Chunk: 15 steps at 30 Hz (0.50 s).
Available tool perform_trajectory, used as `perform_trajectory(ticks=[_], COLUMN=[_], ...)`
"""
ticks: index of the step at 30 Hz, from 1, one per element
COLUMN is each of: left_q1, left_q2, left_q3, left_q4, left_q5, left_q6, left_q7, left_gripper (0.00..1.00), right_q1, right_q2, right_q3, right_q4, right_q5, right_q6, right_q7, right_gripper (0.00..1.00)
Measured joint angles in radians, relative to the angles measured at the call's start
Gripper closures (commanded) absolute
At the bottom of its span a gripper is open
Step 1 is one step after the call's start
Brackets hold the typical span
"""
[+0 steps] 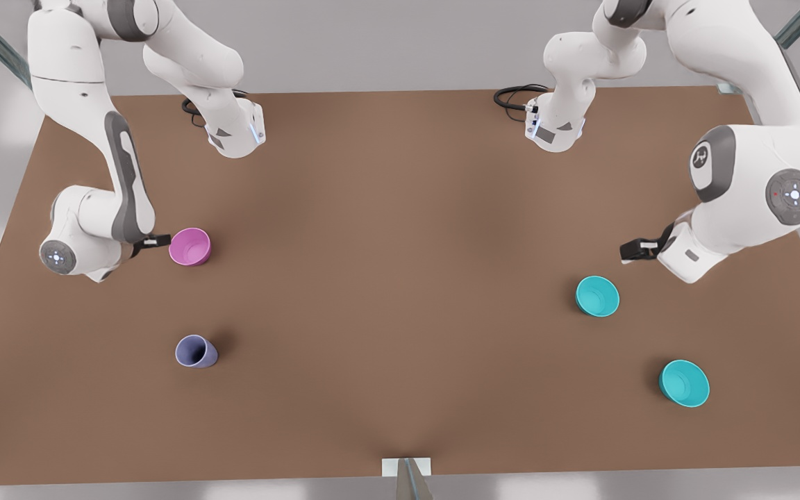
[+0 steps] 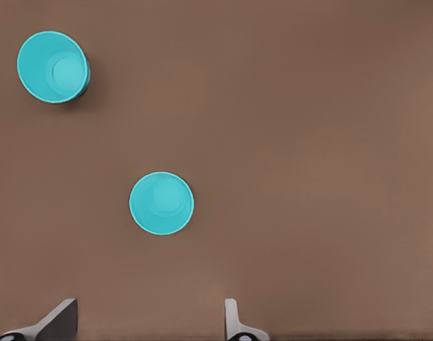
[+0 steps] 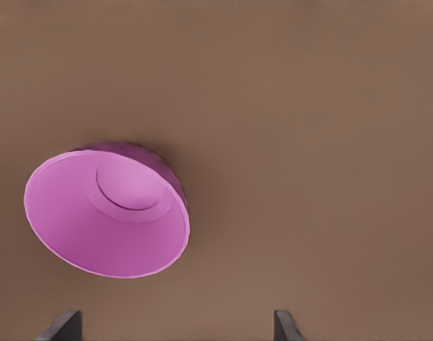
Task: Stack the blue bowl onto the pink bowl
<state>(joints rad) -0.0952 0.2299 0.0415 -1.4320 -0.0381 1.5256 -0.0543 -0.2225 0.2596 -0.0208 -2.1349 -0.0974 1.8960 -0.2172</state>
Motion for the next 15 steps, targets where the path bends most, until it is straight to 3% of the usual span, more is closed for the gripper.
perform_trajectory(ticks=[6,9,15], left_q1=[-0.018,-0.016,-0.015], left_q2=[-0.005,0.0,0.006], left_q3=[-0.013,-0.013,-0.011], left_q4=[0.002,0.002,0.002], left_q5=[-0.001,-0.002,-0.007], left_q6=[-0.076,-0.098,-0.123], left_q7=[0.001,0.001,0.0], left_gripper=[0.0,0.0,0.0], right_q1=[-0.003,-0.004,0.0], right_q2=[0.026,-0.025,0.037], right_q3=[-0.001,-0.002,-0.024], right_q4=[-0.047,-0.132,-0.158], right_q5=[0.057,0.064,0.069], right_q6=[0.16,0.198,0.233], right_q7=[0.01,0.013,0.018], right_gripper=[0.0,0.0,0.0])
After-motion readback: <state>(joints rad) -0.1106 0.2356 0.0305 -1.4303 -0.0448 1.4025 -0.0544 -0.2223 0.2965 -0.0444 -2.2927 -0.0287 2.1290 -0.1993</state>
